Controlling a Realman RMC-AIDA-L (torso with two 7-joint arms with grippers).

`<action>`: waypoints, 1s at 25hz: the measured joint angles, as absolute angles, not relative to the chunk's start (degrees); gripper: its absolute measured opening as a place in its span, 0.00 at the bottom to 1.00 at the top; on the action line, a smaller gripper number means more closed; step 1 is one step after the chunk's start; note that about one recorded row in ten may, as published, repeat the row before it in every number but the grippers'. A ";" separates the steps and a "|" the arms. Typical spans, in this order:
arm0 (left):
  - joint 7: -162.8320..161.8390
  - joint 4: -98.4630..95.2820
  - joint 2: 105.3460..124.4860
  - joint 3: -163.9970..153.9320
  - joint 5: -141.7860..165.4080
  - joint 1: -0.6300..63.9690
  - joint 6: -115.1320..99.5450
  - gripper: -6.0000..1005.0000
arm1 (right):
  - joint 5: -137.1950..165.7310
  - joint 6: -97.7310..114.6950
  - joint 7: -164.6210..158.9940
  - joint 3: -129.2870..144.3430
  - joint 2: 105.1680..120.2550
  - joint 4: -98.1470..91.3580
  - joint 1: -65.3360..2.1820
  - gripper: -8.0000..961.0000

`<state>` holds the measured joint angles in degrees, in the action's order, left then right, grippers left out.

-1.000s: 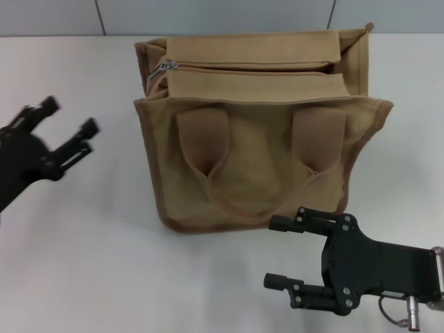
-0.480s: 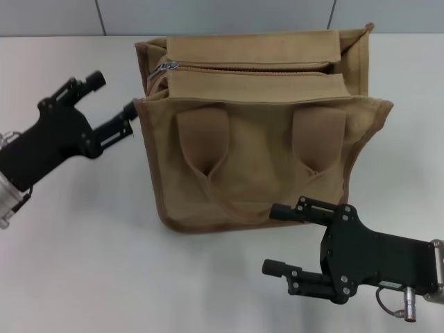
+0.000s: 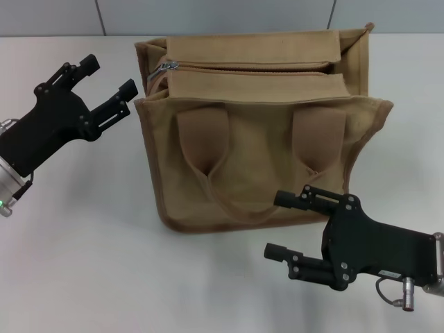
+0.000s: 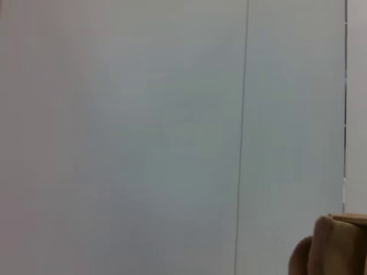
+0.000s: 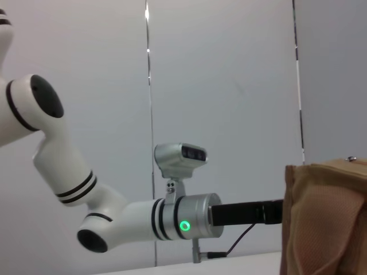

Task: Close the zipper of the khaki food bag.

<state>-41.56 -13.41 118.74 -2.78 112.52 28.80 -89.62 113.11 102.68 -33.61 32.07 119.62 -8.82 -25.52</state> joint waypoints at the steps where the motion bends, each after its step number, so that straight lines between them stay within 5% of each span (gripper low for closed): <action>1: -41.45 -13.22 118.72 -2.86 112.36 28.67 -89.61 0.83 | 113.11 102.63 -33.57 31.93 119.62 -8.80 -25.54 0.73; 25: -42.48 -13.73 118.74 -8.40 108.20 30.29 -90.85 0.83 | 113.12 100.36 -33.10 30.73 119.71 -5.80 -27.35 0.73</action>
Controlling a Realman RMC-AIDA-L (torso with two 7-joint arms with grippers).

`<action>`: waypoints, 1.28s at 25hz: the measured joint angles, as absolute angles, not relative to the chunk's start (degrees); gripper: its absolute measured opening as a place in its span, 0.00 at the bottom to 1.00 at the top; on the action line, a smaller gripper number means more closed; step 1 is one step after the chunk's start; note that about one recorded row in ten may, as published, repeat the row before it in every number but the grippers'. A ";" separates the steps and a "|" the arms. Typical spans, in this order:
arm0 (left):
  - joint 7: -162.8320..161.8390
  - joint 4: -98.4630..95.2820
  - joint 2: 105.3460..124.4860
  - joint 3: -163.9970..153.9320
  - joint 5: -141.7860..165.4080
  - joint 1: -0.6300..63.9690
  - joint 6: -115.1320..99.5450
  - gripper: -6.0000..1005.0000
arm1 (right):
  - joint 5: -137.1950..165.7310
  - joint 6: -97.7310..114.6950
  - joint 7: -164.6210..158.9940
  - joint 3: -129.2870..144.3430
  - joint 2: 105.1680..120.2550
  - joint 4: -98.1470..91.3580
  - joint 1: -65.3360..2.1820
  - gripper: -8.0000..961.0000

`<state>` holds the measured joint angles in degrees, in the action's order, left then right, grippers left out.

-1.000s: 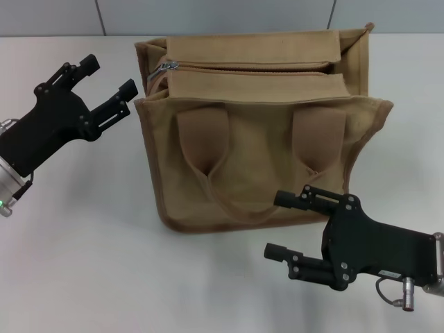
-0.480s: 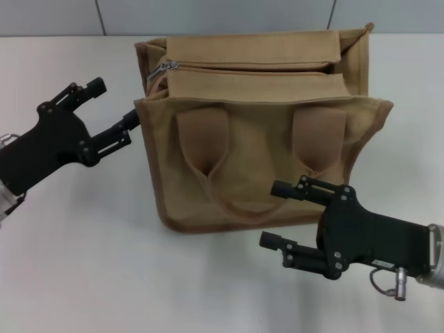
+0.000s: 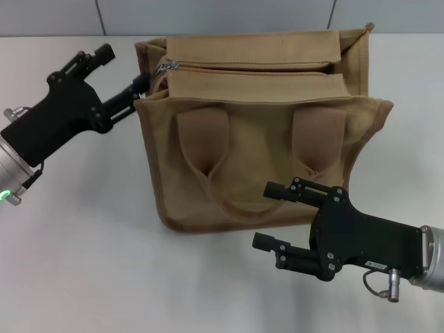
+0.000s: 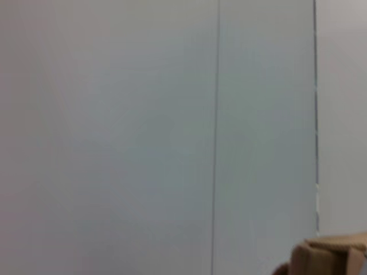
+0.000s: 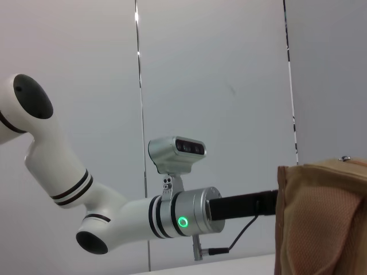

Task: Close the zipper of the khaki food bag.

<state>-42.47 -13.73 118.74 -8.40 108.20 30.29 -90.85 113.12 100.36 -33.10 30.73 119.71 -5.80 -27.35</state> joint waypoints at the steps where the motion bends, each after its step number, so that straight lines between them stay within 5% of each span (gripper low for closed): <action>1: -42.62 -13.64 118.74 -8.40 107.60 30.27 -90.93 0.83 | 113.12 100.36 -33.09 30.71 119.71 -5.80 -27.25 0.73; 20: -48.82 -23.29 118.15 -21.93 106.50 27.20 -94.50 0.83 | 113.12 99.72 -33.04 30.58 119.71 -5.80 -28.02 0.73; 32: -49.32 -20.12 118.72 -21.96 105.11 31.33 -91.87 0.83 | 113.12 99.60 -33.04 30.37 119.79 -5.71 -28.00 0.73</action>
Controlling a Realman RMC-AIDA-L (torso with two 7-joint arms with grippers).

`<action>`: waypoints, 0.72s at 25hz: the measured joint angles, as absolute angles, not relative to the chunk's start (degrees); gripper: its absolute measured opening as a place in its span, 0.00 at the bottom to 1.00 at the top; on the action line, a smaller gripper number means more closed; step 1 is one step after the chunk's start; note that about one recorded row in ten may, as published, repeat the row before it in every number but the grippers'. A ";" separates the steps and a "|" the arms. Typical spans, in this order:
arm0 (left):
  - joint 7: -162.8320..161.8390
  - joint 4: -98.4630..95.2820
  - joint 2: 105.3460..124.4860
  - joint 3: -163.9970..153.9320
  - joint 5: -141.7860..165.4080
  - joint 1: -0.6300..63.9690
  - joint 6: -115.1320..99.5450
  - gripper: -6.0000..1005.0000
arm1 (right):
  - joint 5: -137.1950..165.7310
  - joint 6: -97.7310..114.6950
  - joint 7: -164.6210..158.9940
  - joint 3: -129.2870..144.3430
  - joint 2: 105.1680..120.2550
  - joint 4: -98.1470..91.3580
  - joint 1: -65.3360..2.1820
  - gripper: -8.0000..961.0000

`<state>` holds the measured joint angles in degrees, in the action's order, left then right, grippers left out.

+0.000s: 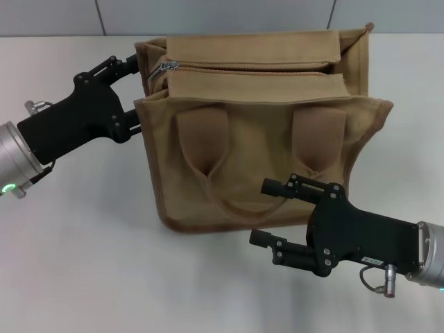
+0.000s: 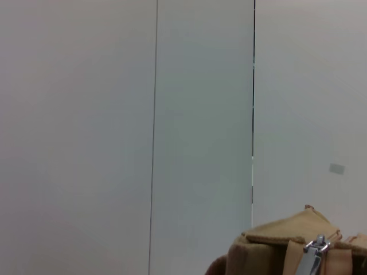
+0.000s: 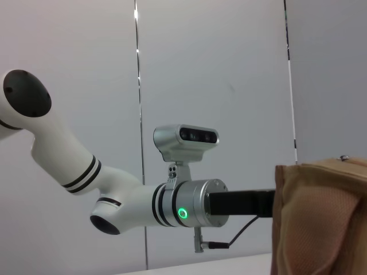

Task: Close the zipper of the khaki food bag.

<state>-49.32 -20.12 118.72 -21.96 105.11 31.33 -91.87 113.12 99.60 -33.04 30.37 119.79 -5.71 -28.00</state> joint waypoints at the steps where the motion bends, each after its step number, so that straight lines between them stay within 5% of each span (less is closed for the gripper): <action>1: -49.32 -20.05 118.73 -21.95 104.77 31.43 -91.82 0.83 | 113.12 99.60 -33.04 30.37 119.79 -5.71 -28.00 0.73; 18: -51.54 -18.71 118.45 -22.50 96.96 28.64 -91.84 0.81 | 113.12 98.87 -32.37 29.35 119.80 -5.08 -28.08 0.73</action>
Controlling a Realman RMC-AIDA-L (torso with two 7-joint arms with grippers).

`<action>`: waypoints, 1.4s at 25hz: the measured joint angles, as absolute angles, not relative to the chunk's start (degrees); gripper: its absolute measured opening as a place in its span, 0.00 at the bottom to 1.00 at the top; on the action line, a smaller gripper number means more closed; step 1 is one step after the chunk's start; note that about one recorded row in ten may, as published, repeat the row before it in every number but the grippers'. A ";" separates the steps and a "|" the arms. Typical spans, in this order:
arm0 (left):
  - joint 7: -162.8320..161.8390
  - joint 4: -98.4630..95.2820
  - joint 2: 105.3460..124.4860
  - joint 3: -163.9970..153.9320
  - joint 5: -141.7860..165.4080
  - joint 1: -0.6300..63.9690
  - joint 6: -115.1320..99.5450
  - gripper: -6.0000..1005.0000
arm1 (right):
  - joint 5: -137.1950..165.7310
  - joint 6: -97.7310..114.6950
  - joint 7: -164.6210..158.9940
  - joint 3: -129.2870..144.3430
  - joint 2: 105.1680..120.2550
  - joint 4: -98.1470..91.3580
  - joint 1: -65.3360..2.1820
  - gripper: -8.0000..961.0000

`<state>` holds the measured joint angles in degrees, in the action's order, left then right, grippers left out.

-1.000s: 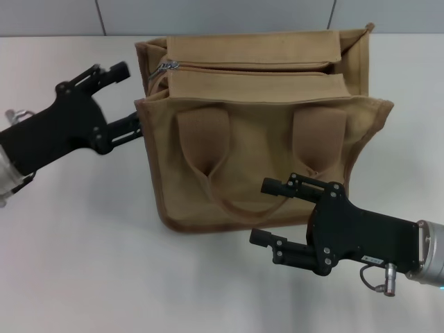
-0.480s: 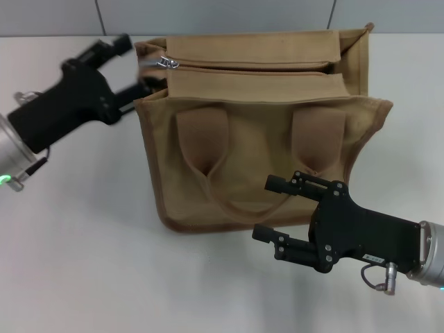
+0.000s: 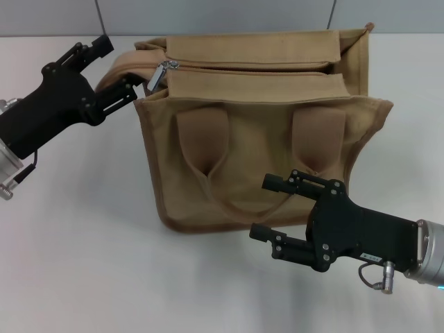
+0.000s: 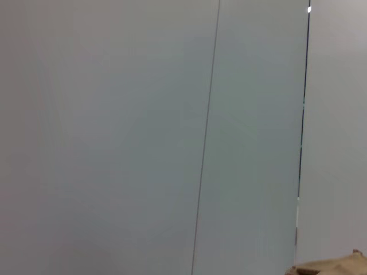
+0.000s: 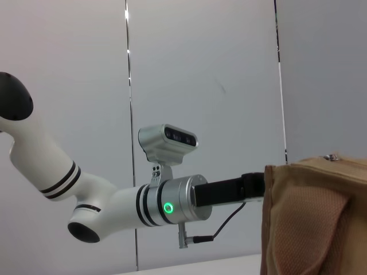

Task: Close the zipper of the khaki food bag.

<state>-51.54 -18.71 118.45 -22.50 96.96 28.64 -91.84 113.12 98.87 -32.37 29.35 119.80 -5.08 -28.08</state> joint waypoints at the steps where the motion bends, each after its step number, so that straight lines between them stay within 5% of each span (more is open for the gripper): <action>1: -51.44 -18.68 118.48 -22.50 96.96 28.49 -91.78 0.80 | 113.12 98.87 -32.36 29.35 119.80 -5.08 -28.09 0.73; 6: -50.15 -18.60 118.72 -22.41 96.71 27.04 -92.80 0.78 | 113.12 98.25 -32.35 29.29 119.79 -5.09 -28.11 0.73; 14: -51.05 -17.77 118.64 -22.55 96.45 26.83 -93.69 0.59 | 113.12 97.99 -32.34 29.26 119.80 -5.10 -28.36 0.73; 25: -47.87 -16.29 118.79 -22.45 96.39 26.80 -93.42 0.14 | 113.12 97.38 -32.34 29.09 119.79 -4.39 -28.65 0.73; 30: -47.37 -15.75 118.82 -22.31 96.37 26.51 -93.44 0.00 | 113.12 97.38 -32.34 29.09 119.79 -4.31 -28.78 0.73; 35: -47.76 -15.54 118.83 -22.01 96.32 26.25 -92.97 0.04 | 113.11 97.38 -32.34 29.09 119.79 -4.16 -29.16 0.73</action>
<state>-47.76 -15.54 118.83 -22.01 96.32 26.25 -92.97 113.11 97.38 -32.34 29.09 119.79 -4.16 -29.16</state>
